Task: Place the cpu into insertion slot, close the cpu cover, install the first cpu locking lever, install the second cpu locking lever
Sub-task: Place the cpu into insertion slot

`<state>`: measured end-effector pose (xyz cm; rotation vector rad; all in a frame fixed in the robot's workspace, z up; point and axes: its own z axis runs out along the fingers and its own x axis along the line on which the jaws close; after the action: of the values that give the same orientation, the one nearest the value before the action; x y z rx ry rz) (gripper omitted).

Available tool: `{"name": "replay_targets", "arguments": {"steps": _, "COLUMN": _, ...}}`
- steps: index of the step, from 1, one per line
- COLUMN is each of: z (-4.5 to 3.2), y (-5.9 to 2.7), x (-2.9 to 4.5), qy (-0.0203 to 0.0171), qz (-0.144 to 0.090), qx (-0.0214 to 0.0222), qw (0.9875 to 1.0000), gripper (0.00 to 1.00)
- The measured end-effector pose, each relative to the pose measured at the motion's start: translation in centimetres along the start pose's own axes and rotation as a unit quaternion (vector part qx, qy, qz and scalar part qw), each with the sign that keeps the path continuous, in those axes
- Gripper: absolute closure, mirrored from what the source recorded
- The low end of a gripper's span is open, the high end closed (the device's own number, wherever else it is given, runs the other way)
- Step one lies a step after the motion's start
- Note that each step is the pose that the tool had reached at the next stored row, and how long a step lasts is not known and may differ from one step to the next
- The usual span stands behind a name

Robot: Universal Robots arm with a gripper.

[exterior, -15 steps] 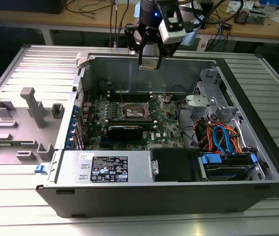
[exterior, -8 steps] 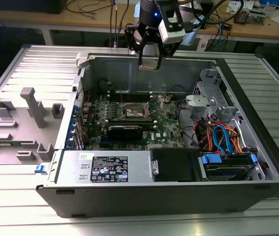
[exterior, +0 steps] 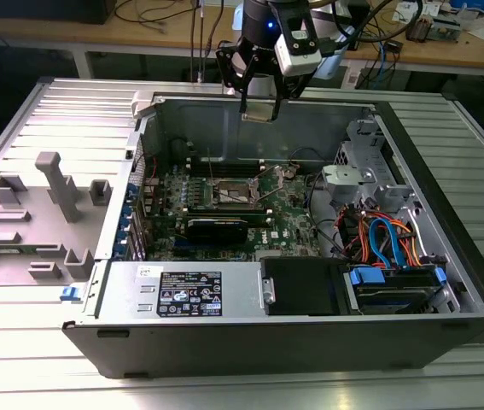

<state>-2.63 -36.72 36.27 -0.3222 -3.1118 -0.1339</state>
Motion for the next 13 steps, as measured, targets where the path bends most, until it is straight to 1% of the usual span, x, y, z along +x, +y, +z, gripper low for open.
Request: {"name": "replay_targets", "arguments": {"steps": 13, "z": 0.0, "y": 0.0, "x": 0.0, "qy": -0.0007, "qz": 0.008, "qx": -0.0002, "qw": 1.0, "gripper": 0.46}}
